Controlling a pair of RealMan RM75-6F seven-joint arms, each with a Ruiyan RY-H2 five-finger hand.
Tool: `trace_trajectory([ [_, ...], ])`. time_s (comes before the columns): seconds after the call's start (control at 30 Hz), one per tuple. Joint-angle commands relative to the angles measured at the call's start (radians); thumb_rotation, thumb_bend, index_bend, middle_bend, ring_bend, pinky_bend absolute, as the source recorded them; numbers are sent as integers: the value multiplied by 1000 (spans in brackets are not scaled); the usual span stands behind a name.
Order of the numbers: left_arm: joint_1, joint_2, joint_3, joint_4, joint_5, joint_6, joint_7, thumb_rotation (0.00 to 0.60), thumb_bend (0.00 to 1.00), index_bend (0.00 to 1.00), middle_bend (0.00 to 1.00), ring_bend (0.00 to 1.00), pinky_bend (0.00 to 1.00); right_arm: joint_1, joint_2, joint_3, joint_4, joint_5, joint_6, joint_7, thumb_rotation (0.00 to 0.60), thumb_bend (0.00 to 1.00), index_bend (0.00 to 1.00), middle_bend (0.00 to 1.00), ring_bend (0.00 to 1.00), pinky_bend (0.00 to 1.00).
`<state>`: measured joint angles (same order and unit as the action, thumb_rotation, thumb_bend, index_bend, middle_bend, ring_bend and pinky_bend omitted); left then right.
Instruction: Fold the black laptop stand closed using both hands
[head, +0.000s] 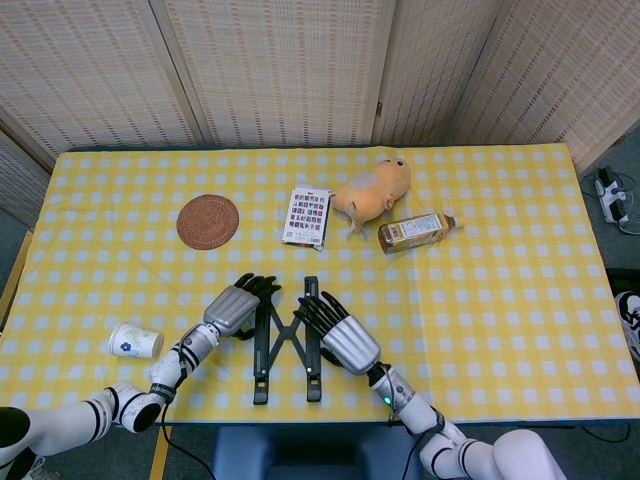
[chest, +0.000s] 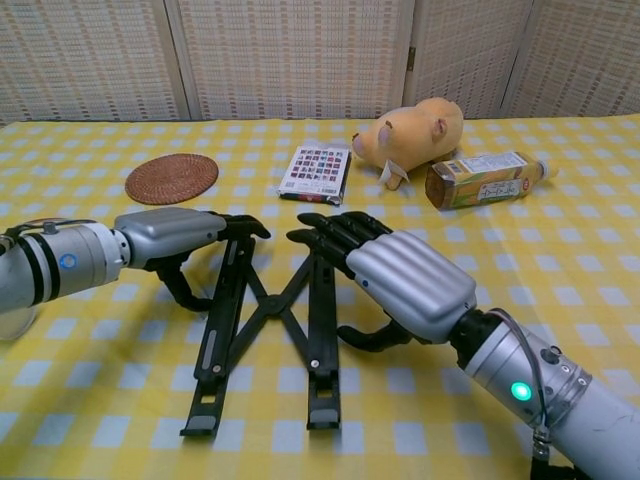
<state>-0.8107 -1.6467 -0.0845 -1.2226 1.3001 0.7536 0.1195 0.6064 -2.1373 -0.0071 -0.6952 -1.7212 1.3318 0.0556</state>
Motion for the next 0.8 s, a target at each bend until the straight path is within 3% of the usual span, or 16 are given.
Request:
trace_trajectory([
  [0.03, -2, 5, -2, -9, -6, -11, -12, 600, 218, 8, 0, 0, 0, 3, -30, -1, 42, -10, 30, 24, 600, 335, 0, 0, 0, 0],
  [0.57, -16, 34, -6, -71, -12, -44, -73, 600, 215, 6, 0, 0, 0, 22, -101, -8, 147, -18, 67, 71, 600, 335, 0, 0, 0, 0],
  [0.7, -11, 44, -8, -73, -16, -26, -61, 600, 214, 1, 0, 0, 0, 17, -72, -27, 126, -39, 107, 58, 600, 335, 0, 0, 0, 0],
  [0.8, 1, 64, -10, -88, -18, 1, -54, 600, 214, 0, 0, 0, 0, 21, -4, -39, 52, -63, 143, 29, 600, 335, 0, 0, 0, 0],
])
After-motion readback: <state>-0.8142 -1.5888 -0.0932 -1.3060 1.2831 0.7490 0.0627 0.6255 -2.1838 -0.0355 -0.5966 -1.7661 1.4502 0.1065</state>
